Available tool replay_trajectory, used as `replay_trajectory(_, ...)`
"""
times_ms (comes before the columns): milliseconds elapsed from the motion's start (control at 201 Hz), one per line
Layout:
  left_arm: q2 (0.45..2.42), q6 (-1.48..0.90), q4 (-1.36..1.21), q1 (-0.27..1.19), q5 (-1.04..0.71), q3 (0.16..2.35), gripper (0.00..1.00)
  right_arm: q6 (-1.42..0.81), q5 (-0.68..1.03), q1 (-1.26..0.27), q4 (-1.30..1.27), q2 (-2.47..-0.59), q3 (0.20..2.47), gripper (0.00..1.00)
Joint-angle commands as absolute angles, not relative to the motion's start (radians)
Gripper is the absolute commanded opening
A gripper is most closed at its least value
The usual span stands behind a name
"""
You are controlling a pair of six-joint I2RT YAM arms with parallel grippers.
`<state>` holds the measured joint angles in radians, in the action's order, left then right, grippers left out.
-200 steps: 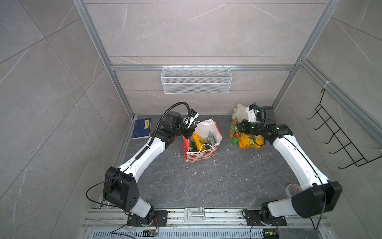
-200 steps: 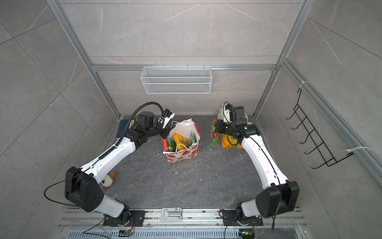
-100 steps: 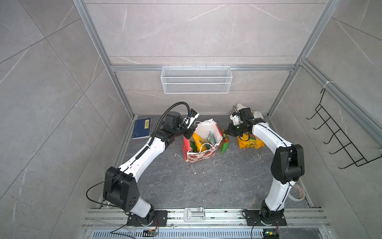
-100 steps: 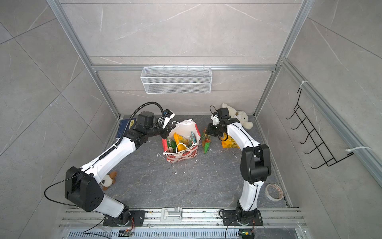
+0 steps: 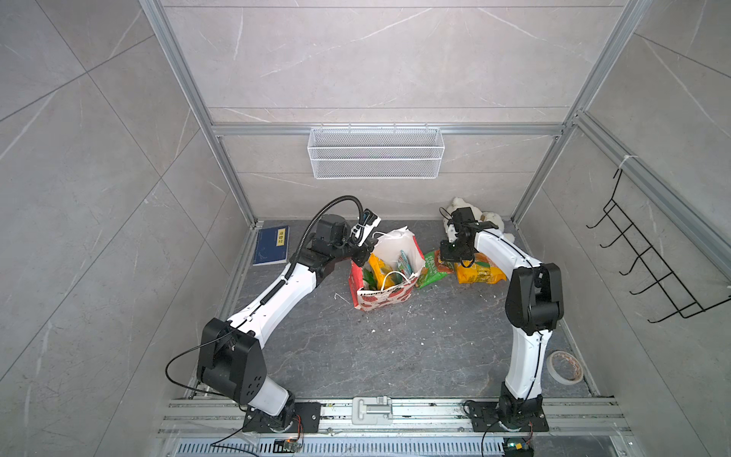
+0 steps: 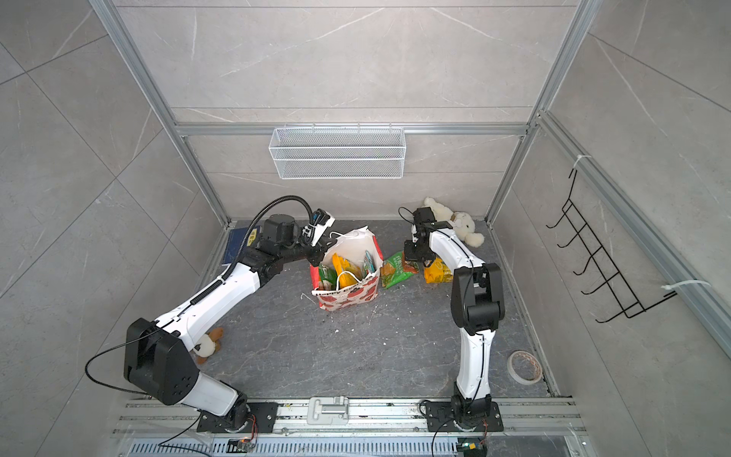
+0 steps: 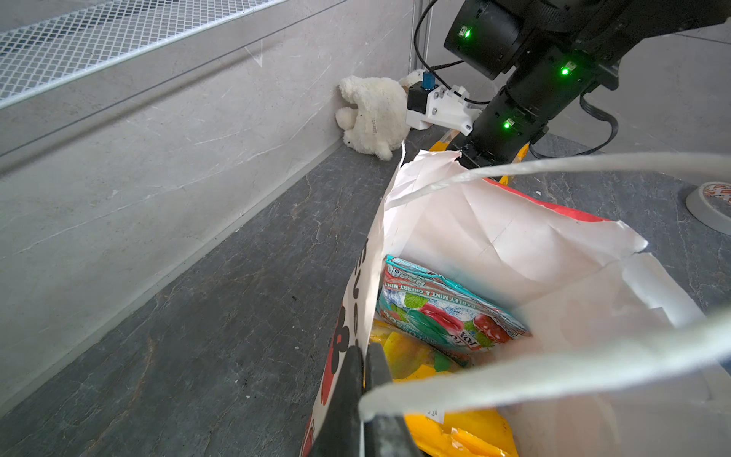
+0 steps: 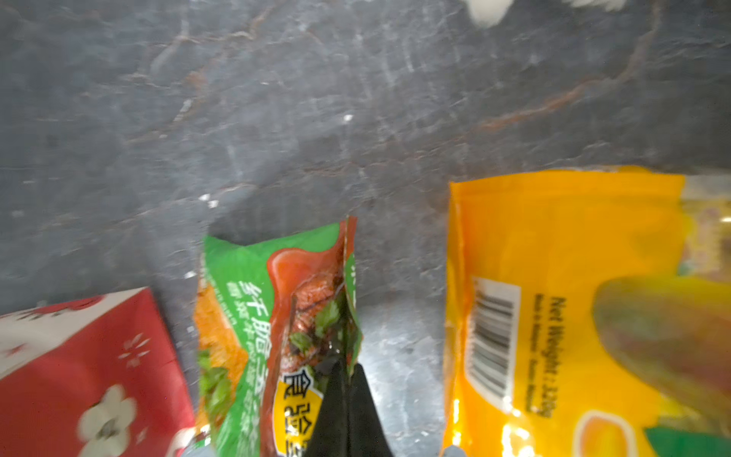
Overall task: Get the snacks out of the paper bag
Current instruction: 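Lower the green pack beside the yellow pack and open the right gripper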
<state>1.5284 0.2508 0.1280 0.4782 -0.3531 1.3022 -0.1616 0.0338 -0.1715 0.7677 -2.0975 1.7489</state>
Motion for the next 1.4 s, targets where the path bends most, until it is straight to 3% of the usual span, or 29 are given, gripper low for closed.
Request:
replay_trajectory(0, 1.496, 0.225, 0.039, 0.487, -0.426, 1.319, 0.0, -0.152, -0.068, -0.172, 0.819, -2.149, 1.771, 0.0)
replay_trajectory(642, 1.477, 0.226, 0.036, 0.488, -0.414, 1.3, 0.0, -0.165, -0.275, -0.181, 0.801, -2.23, 1.756, 0.0)
replay_trajectory(1399, 1.47, 0.223, 0.049, 0.488, -0.422, 1.303, 0.0, -0.112, -0.32, -0.086, 0.819, -2.216, 1.756, 0.0)
